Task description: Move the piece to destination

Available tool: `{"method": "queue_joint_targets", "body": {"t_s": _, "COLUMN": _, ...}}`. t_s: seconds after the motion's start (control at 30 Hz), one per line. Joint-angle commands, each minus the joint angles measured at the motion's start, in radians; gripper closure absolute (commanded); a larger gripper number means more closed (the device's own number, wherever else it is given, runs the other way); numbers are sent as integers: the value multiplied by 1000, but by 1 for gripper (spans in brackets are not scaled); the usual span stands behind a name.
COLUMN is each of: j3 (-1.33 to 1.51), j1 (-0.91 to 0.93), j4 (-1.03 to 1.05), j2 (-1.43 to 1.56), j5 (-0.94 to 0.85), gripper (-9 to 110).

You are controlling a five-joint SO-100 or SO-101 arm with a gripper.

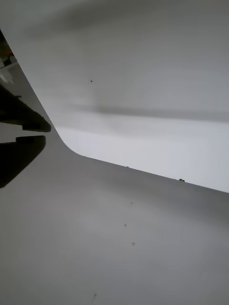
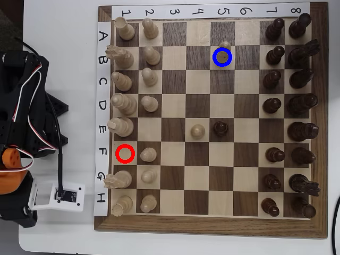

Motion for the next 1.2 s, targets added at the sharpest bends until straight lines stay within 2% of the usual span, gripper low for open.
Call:
{"method": "queue_joint_targets", "body": {"t_s": 0.0, "j3": 60, "j1": -3, "j4": 14, "j2": 61, "j5": 2, "gripper": 101}}
{"method": "queue_joint_targets", "body": {"t_s": 0.63, "j3": 43, "j1": 12, "j4": 81, "j2": 61, "j5": -41, "gripper": 101}}
{"method": "queue_joint_targets", "body": {"t_s": 1.17, "j3": 43, "j1": 6, "j4": 78, "j2": 61, "j5": 40, "gripper": 101}}
